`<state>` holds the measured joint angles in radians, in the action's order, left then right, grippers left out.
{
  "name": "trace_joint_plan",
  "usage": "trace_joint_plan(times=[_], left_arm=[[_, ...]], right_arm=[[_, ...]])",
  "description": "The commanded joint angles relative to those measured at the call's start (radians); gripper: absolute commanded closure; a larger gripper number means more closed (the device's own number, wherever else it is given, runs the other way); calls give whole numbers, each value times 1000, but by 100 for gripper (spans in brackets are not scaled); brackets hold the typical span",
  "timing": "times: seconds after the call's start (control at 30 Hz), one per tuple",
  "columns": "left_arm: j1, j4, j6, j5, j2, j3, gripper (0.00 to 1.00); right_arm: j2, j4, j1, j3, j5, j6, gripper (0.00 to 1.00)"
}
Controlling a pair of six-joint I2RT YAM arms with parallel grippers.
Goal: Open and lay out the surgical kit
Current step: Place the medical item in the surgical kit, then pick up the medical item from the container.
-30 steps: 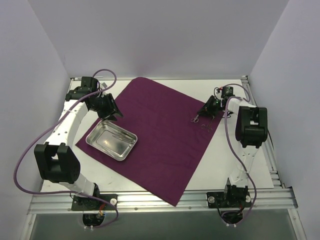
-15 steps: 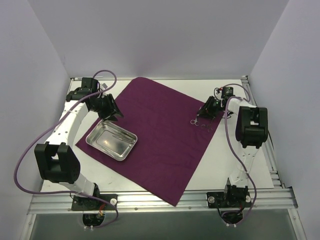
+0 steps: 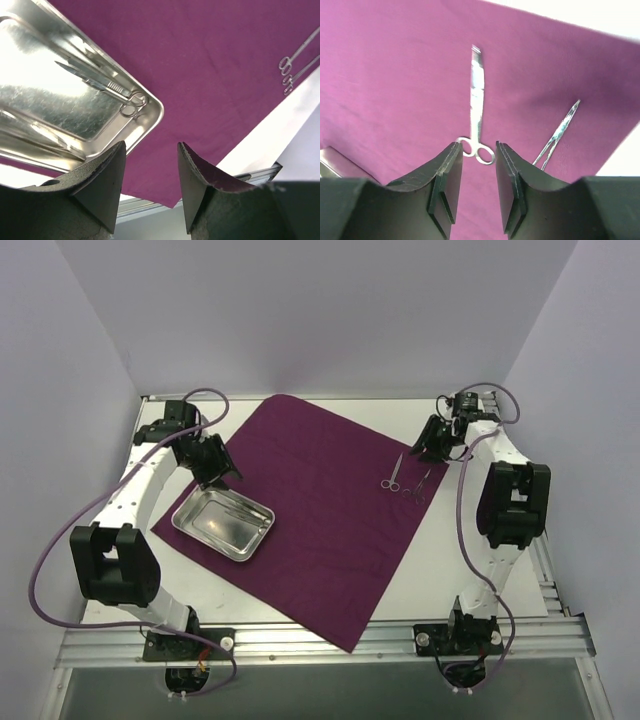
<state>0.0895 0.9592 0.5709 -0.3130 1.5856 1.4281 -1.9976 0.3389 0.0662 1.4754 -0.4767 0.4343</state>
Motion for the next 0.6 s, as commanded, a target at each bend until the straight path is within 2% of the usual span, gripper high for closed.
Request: trace_joint_plan(times=[0.0, 0.17, 0.3, 0.4, 0.57], left_arm=[[-8, 33, 43, 49, 8, -15, 46], [-8, 33, 81, 78, 16, -24, 46], [-8, 29, 81, 92, 10, -11, 46], [-8, 45, 44, 91, 19, 15, 46], [-4, 56, -57, 129, 40, 43, 47]], right_arm=[[115, 121, -34, 101, 69, -49, 66], [102, 98, -115, 123, 93, -55, 64], [25, 34, -129, 149, 59, -29, 94], [-33, 18, -126, 174, 67, -22, 100], [-153, 11, -124, 230, 66, -43, 100]])
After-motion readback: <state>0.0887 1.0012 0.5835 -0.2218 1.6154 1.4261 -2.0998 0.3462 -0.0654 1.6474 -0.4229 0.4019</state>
